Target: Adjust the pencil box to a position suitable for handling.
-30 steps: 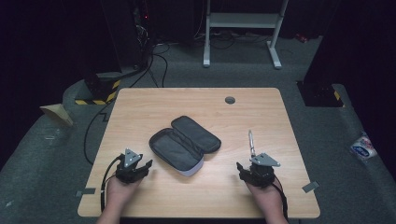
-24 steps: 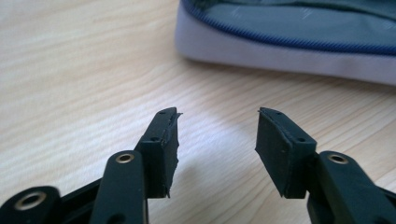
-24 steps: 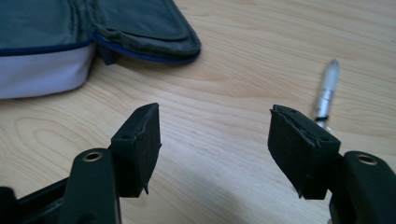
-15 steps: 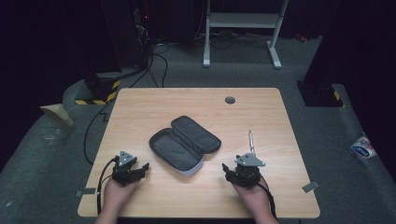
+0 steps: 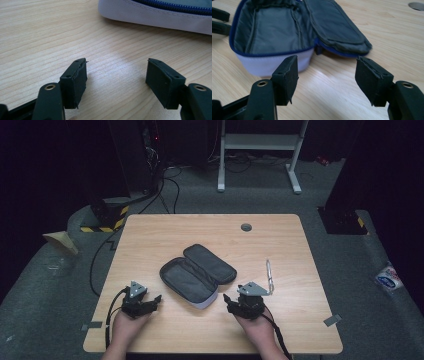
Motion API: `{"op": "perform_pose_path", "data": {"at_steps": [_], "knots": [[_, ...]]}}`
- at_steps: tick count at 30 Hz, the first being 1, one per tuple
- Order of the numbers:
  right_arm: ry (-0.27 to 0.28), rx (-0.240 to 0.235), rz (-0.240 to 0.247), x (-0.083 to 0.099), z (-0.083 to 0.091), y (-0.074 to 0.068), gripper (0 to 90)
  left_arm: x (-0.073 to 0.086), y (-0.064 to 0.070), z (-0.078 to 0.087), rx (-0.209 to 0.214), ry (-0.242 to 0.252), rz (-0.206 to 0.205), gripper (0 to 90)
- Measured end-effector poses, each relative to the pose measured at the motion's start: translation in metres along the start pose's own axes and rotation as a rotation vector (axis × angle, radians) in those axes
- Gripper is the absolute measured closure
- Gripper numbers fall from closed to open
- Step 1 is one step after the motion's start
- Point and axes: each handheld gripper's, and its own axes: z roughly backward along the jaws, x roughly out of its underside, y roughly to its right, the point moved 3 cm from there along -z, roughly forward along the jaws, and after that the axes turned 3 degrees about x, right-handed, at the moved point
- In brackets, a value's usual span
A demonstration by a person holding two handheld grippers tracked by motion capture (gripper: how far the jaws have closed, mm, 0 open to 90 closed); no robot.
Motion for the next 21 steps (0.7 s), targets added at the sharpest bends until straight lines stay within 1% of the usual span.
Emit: {"op": "perform_pose_path", "data": {"at_steps": [2, 3, 4, 5, 8, 9, 10, 12, 15, 17, 18, 19, 21], "knots": [[-0.002, -0.009, -0.006, -0.006, -0.005, -0.007, 34.8, 0.0, 0.001, 0.0, 0.001, 0.003, 0.005, 33.2], [-0.003, -0.013, 0.0, -0.009, -0.008, -0.01, 34.8, 0.0, 0.0, 0.0, 0.001, 0.003, 0.004, 33.2], [0.0, -0.02, 0.002, -0.016, -0.014, -0.016, 34.8, 0.0, 0.0, -0.001, 0.001, 0.003, 0.004, 33.2], [0.0, -0.02, 0.002, -0.016, -0.014, -0.016, 34.8, 0.0, 0.0, -0.001, 0.003, 0.002, 0.004, 33.2], [0.007, -0.029, 0.01, -0.025, -0.023, -0.026, 34.8, 0.0, 0.001, -0.001, 0.003, 0.004, 0.004, 33.1], [0.009, -0.028, 0.014, -0.028, -0.026, -0.028, 34.9, 0.0, 0.001, -0.001, 0.0, 0.005, 0.004, 33.1], [-0.002, -0.016, 0.03, -0.031, -0.033, -0.032, 35.0, 0.0, 0.001, -0.001, 0.001, 0.002, 0.003, 33.1], [-0.009, -0.012, 0.04, -0.031, -0.035, -0.032, 35.2, 0.0, 0.001, -0.001, 0.001, 0.003, 0.002, 33.1], [-0.046, 0.006, 0.052, -0.028, -0.042, -0.031, 36.1, 0.0, 0.001, 0.0, 0.003, 0.003, 0.002, 33.0], [-0.059, 0.014, 0.056, -0.026, -0.044, -0.029, 36.5, 0.0, 0.001, 0.0, 0.002, 0.002, -0.002, 33.0], [-0.076, 0.027, 0.051, -0.023, -0.046, -0.024, 36.6, 0.0, 0.001, 0.0, 0.001, 0.002, -0.002, 33.0], [-0.076, 0.027, 0.051, -0.023, -0.046, -0.024, 36.6, 0.0, 0.001, 0.0, 0.001, 0.002, -0.002, 33.0], [-0.082, 0.039, 0.044, -0.02, -0.044, -0.015, 36.6, 0.0, 0.001, 0.0, 0.001, 0.002, -0.002, 32.9]]}}
